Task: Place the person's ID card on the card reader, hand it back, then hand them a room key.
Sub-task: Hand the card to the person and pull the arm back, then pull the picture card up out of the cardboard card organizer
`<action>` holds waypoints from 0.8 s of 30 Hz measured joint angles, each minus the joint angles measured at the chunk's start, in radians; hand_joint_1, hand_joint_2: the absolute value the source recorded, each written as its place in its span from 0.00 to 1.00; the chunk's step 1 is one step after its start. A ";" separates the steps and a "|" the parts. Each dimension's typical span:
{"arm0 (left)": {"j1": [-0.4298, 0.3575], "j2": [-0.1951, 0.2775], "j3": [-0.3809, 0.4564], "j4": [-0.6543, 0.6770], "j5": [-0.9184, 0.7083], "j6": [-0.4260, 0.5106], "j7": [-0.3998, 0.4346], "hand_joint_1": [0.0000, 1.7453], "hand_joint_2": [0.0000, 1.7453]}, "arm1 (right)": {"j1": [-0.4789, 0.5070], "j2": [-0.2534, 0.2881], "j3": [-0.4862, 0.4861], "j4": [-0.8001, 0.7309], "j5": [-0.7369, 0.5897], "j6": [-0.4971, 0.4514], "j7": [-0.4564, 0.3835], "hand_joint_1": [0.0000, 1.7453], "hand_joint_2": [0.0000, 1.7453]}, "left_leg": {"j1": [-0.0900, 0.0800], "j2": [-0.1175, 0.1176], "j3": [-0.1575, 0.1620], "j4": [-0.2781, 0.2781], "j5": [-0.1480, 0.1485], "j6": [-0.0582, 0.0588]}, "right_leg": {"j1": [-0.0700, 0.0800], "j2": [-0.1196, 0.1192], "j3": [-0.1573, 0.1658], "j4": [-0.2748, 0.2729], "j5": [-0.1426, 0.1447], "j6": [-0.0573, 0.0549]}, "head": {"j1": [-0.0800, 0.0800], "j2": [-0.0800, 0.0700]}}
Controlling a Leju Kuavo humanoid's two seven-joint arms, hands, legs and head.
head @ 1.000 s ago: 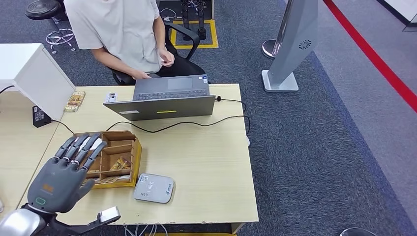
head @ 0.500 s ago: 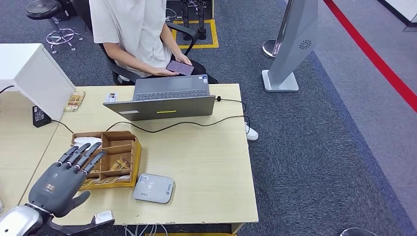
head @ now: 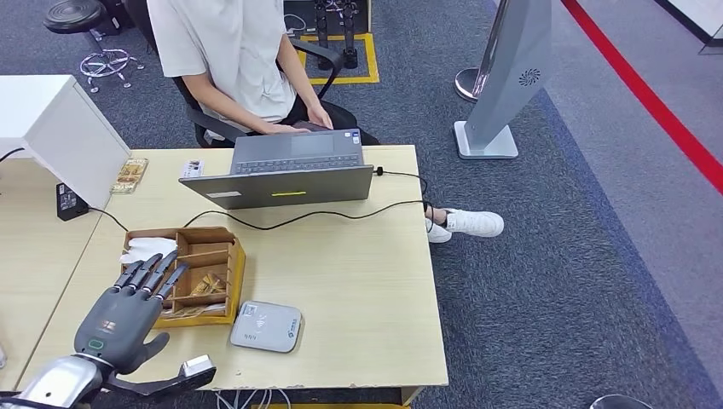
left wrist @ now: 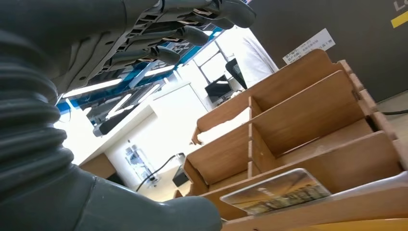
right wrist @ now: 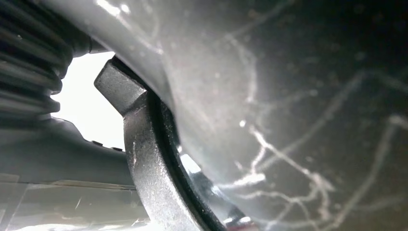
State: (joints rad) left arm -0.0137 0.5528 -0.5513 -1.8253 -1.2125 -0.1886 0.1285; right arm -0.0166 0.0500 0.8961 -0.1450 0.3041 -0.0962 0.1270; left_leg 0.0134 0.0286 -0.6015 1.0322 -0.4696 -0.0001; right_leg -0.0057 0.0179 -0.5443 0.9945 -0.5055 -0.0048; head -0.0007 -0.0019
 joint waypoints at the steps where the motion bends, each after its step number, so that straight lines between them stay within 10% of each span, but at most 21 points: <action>1: 0.002 -0.009 -0.001 0.007 -0.004 0.004 0.002 0.00 1.00 | 0.000 0.000 0.000 0.000 0.001 0.000 0.000 0.00 1.00 | 0.000 0.000 0.000 0.000 0.000 0.000 | 0.000 0.000 0.000 0.000 0.000 0.000 | 0.000 0.000; 24: 0.036 -0.155 -0.003 0.093 -0.092 0.107 0.026 0.00 1.00 | -0.001 0.000 0.000 0.000 0.007 0.001 0.000 0.00 1.00 | 0.000 0.000 0.000 0.000 0.000 0.000 | 0.000 0.001 0.000 0.000 0.000 0.000 | 0.000 0.000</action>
State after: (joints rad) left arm 0.0223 0.3977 -0.5540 -1.7328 -1.3049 -0.0812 0.1547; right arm -0.0171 0.0500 0.8961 -0.1450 0.3113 -0.0950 0.1273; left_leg 0.0134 0.0287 -0.6014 1.0323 -0.4697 0.0000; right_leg -0.0057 0.0185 -0.5443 0.9945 -0.5055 -0.0048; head -0.0008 -0.0019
